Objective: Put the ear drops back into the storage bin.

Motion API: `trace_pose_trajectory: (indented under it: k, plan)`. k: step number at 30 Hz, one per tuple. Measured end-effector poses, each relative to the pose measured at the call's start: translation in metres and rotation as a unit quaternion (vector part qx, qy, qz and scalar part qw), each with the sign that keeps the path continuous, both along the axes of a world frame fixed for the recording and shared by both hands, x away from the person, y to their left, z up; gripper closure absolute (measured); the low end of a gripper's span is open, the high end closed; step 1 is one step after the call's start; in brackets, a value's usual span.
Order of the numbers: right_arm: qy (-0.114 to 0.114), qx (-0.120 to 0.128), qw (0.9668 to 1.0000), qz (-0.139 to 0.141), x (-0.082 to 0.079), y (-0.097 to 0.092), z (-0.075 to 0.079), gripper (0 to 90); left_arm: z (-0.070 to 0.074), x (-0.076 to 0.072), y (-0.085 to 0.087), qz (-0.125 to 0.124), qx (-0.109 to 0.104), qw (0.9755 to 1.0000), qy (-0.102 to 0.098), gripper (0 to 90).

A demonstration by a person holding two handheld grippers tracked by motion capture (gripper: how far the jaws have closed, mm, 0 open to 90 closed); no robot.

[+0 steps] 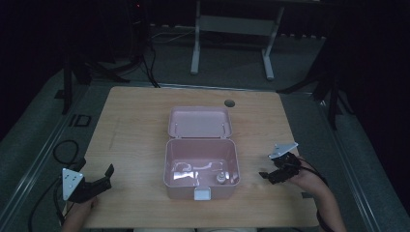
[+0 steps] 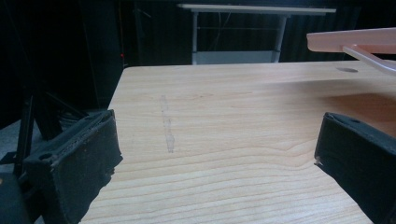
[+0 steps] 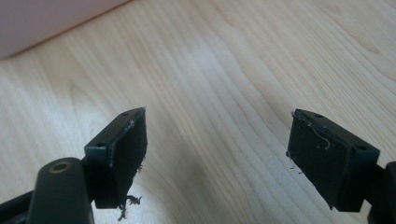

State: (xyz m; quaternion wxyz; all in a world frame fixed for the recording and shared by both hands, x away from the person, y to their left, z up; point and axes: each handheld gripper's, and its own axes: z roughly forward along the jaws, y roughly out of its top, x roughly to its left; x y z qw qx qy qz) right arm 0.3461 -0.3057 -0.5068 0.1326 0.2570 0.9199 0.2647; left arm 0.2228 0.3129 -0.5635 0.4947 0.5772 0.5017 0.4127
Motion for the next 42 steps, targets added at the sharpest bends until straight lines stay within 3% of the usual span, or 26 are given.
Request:
trace_pose_trajectory:
  k: [3, 7, 8, 12, 17, 22, 30, 32, 37, 39, 42]
  plan:
    - [-0.011, 0.023, 0.9992, -0.031, -0.002, -0.007, -0.005, 18.7, 0.0, 0.0, 0.0, 0.0, 0.0, 1.0, 0.0, 0.4]
    - [-0.015, 0.024, 0.9981, -0.056, -0.004, -0.011, -0.011, 17.1, 0.0, 0.0, 0.0, 0.0, 0.0, 1.0, 0.0, 0.4]
    - [-0.022, 0.025, 0.9965, -0.076, -0.005, -0.014, -0.015, 16.9, 0.0, 0.0, 0.0, 0.0, 0.0, 1.0, 0.0, 0.4]
    - [-0.039, 0.035, 0.9918, -0.116, -0.007, -0.017, -0.02, 16.8, 0.0, 0.0, 0.0, 0.0, 0.0, 1.0, 0.0, 0.4]
    - [-0.069, 0.053, 0.9824, -0.166, -0.009, -0.019, -0.025, 16.8, 0.0, 0.0, 0.0, 0.001, 0.001, 1.0, 0.0, 0.4]
    - [-0.09, 0.064, 0.9744, -0.196, -0.011, -0.017, -0.031, 14.6, 0.0, 0.0, 0.0, 0.0, 0.0, 1.0, 0.0, 0.4]
    - [-0.142, 0.084, 0.9515, -0.26, -0.017, -0.018, -0.041, 14.5, 0.0, 0.0, 0.0, 0.0, -0.001, 1.0, 0.0, 0.4]
    - [-0.152, 0.089, 0.9471, -0.268, -0.018, -0.019, -0.042, 14.5, 0.0, 0.0, 0.0, 0.0, -0.001, 1.0, -0.001, 0.4]
    - [-0.174, 0.123, 0.9343, -0.286, -0.023, -0.025, -0.042, 14.0, 0.0, 0.0, 0.0, 0.001, -0.002, 1.0, 0.0, 0.4]
    - [-0.174, 0.133, 0.9309, -0.292, -0.023, -0.028, -0.043, 14.0, 0.0, 0.0, 0.0, 0.0, -0.002, 1.0, 0.0, 0.4]
    - [-0.175, 0.136, 0.9297, -0.294, -0.023, -0.03, -0.043, 13.9, 0.0, 0.0, 0.001, 0.0, -0.002, 1.0, 0.0, 0.4]
